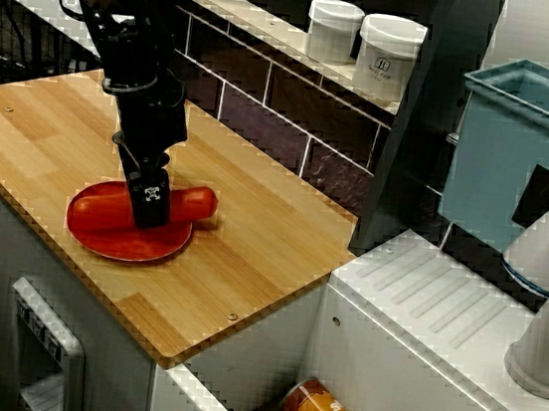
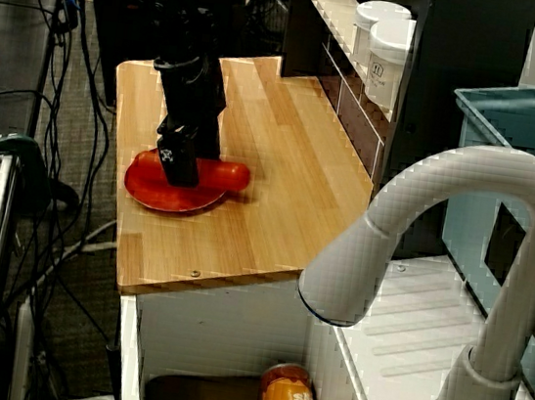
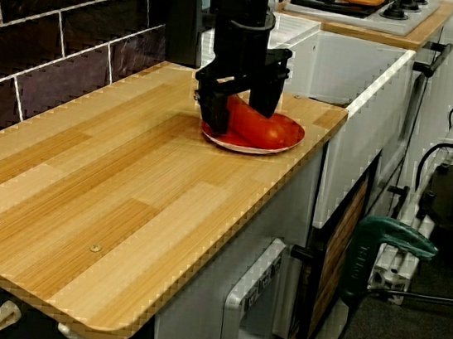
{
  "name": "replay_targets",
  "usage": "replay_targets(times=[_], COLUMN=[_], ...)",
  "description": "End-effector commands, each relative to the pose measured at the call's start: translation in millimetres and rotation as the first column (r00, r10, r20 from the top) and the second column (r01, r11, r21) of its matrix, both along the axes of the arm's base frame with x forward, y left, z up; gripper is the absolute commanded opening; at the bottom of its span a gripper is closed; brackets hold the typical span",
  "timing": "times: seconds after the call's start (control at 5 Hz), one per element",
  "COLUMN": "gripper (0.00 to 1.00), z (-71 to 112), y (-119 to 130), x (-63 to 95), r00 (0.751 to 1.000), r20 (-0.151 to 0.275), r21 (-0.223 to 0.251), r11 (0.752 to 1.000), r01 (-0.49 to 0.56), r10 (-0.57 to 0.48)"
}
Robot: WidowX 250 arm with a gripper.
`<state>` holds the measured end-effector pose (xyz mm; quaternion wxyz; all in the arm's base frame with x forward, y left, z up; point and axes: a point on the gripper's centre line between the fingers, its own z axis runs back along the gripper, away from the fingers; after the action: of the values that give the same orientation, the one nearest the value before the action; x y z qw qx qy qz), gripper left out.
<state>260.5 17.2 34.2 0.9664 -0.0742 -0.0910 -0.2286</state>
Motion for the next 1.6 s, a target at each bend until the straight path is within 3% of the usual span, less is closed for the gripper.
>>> replay_targets(times=[0.0,0.4,0.6,0.8,1.0,1.2,1.4], gripper=[0.00,0.00,0.00,0.00,0.00,0.00,0.00], z=[-0.4,17.0,44.0,66.8,82.8,76.7,60.7], y=[15,27,42,60,100,139,164], x=[-10.8,-7.2,-9.2,-9.2,-6.3,-6.8,1.5], r00=[1.000,1.000,1.000,1.000,0.999,0.993,0.980], r20=[0.016,0.005,-0.003,0.002,0.008,0.075,0.133], r21=[-0.025,-0.071,-0.110,-0.146,-0.161,-0.183,-0.147], r11=[1.000,0.997,0.994,0.989,0.986,0.980,0.981], r01=[0.003,-0.004,0.000,-0.010,-0.031,-0.081,-0.125], r10=[-0.003,0.004,0.000,0.011,0.033,0.097,0.145])
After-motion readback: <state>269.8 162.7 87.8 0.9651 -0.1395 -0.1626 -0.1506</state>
